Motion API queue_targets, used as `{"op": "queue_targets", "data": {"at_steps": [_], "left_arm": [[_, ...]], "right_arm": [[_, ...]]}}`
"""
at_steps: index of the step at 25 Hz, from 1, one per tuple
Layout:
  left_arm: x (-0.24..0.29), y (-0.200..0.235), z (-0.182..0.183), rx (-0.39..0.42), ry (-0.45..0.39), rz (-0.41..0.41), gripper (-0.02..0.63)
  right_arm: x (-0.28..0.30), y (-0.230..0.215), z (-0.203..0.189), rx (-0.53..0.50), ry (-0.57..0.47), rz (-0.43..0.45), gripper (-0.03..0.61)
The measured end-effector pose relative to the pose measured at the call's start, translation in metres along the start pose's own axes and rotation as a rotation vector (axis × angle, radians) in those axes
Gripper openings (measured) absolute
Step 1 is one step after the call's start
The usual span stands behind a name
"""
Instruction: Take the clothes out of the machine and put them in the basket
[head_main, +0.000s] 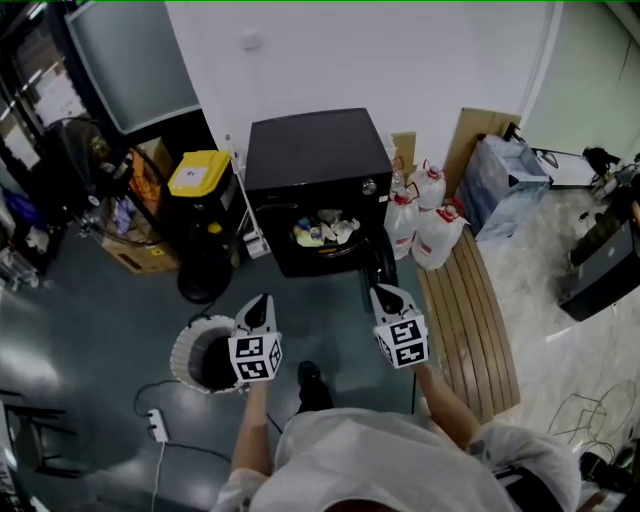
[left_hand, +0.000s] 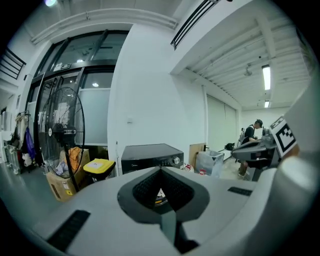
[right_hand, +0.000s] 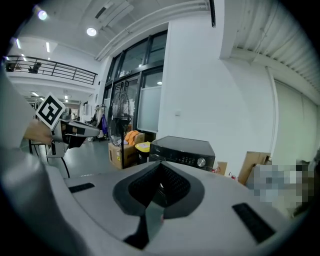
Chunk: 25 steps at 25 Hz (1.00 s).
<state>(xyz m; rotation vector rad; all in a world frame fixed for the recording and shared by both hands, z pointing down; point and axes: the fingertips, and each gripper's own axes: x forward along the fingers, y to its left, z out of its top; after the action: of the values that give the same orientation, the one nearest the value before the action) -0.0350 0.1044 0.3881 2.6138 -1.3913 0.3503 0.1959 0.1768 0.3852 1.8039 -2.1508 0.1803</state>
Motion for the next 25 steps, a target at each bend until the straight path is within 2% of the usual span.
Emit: {"op": "queue_targets", "data": {"at_steps": [7, 12, 18, 25], "left_arm": [[0.089, 0.068, 0.036, -0.001, 0.002, -0.059, 0.018], [0.140, 0.119, 0.046, -0.002, 0.018, -0.078, 0.018], [0.191, 0.165, 0.048, -0.002, 0.040, -0.104, 0.018], [0.232, 0.188, 0.036, -0.005, 0.078, -0.111, 0.018]], "right_arm": [[0.095, -0.005, 0.040, -0.006, 0.031, -0.027, 0.021], [0.162, -0.003, 0.058, 0.009, 0.047, -0.041, 0.021], [0.229, 0.001, 0.071, 0.005, 0.054, -0.050, 0.021], [0.272, -0.007, 0.067, 0.008, 0.082, -0.043, 0.021]]}}
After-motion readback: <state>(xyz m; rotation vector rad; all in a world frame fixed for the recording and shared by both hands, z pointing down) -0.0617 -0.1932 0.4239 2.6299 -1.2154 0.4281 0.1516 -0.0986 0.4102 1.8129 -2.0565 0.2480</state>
